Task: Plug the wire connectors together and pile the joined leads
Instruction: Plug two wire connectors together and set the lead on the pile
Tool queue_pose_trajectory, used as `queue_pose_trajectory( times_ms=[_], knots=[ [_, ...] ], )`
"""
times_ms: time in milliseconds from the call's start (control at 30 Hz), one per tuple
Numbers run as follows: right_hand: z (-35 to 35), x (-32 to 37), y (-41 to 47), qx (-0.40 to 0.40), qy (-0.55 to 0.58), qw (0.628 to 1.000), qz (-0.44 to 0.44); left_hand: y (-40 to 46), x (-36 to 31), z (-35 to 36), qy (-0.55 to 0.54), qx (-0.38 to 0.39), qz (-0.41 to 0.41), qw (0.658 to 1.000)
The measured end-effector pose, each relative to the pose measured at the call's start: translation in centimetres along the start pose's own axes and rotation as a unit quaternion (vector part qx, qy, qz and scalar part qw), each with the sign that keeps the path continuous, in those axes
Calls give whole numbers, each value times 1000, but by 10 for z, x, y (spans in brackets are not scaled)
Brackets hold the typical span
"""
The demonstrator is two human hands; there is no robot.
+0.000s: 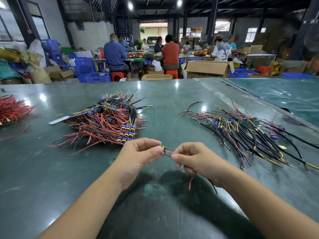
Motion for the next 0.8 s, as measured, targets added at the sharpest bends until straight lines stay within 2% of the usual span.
queue_pose_trajectory(
  times_ms=[100, 400, 633, 800],
  knots=[
    [-5, 1, 0, -1, -34, 999, -6, 2, -2, -9, -37, -41, -9, 998],
    [-45, -3, -1, -72, 21, 997, 18, 6, -5, -33, -115, -133, -32, 984],
    [-49, -5, -1, -48, 70, 996, 17, 8, -2, -39, -139, -151, -44, 978],
    [-58, -7, 3, -101, 7, 995, -3, 8, 5, -35, -165, -139, -74, 974]
  ],
)
Point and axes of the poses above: each hand's wrist, its own y-axis towards the middle knuckle, its own z-axis out of the palm, x = y × z, the point moved 7 cm from there along y, towards the middle knuckle, and after that the axes turned 1 degree about z, right-handed, at the moved point
